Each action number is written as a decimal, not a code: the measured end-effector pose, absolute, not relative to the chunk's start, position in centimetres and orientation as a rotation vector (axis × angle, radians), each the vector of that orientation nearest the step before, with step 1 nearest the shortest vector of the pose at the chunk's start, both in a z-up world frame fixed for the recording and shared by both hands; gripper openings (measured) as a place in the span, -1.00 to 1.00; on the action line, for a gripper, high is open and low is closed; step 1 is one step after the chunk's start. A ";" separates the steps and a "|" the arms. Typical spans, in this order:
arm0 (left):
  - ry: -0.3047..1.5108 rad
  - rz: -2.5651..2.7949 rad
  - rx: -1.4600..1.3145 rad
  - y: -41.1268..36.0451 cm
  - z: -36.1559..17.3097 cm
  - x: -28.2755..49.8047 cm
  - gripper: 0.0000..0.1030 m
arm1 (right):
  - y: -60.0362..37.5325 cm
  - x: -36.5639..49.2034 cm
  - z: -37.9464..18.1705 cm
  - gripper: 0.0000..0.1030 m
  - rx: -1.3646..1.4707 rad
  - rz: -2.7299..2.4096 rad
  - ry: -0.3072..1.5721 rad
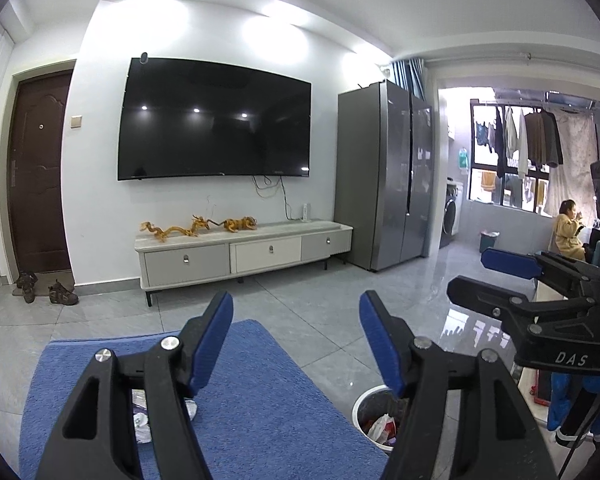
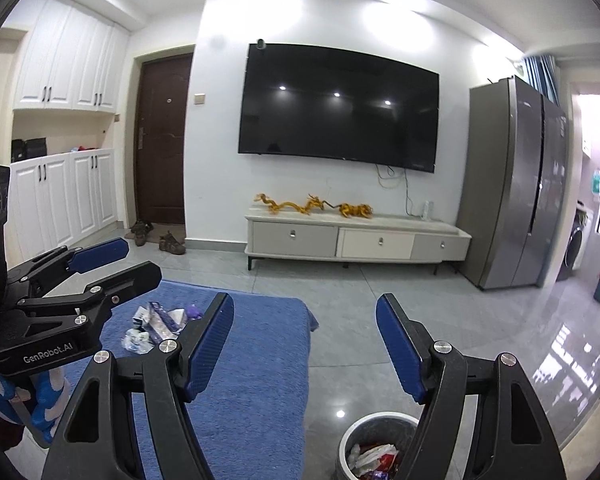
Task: Collect trash
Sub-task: 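Move both open tools back over the remaining trash on the rug, then grasp a blue milk carton with the right tool while the left tool grasps a white milk carton, then carry both milk cartons over the trash bin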
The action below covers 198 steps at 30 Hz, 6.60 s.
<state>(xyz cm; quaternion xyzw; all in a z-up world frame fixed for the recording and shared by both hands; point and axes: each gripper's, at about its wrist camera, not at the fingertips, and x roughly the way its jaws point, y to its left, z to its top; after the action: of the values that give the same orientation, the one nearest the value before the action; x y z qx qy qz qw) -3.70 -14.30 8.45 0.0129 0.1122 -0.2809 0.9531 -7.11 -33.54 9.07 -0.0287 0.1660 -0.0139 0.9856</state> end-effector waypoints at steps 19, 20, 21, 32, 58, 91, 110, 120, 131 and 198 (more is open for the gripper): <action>0.148 -0.541 -0.035 -10.6 9.3 -5.3 0.28 | -30.1 -10.4 12.0 0.45 -0.144 0.009 0.253; 0.149 -0.538 -0.030 -10.8 9.2 -5.2 0.28 | -30.2 -10.7 12.1 0.45 -0.144 0.012 0.240; 0.149 -0.534 -0.027 -10.9 9.2 -5.1 0.28 | -30.1 -10.9 12.1 0.45 -0.141 0.013 0.233; 0.144 -0.529 -0.010 -11.4 8.8 -5.6 0.28 | -31.9 -11.4 11.3 0.45 -0.107 -0.001 0.228; 0.213 -0.472 -0.002 -10.3 7.8 -2.3 0.40 | -32.7 -9.0 9.7 0.45 -0.081 0.028 0.266; 0.732 -0.265 -0.045 4.4 -9.9 13.5 0.40 | -20.1 18.0 -7.2 0.09 -0.056 0.595 0.727; 0.772 -0.256 -0.035 7.1 -11.4 19.1 0.40 | -13.7 25.8 -15.0 0.21 -0.103 0.765 0.925; 0.779 -0.237 -0.046 8.0 -11.5 18.5 0.40 | -13.8 25.8 -15.0 -0.30 -0.096 0.789 0.927; 0.746 -0.249 -0.025 7.2 -9.7 16.7 0.40 | -15.4 21.9 -12.3 -0.43 -0.083 0.777 0.821; 0.748 -0.708 0.171 -16.2 -3.5 18.0 -0.36 | -49.9 0.9 -11.8 -0.42 0.447 -0.080 0.622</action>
<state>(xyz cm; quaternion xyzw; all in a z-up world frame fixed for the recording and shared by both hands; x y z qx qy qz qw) 18.04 -16.24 -3.48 0.0817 0.3574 -0.3380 0.8668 0.85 -49.95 -11.78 0.2179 0.3035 -0.0391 0.9268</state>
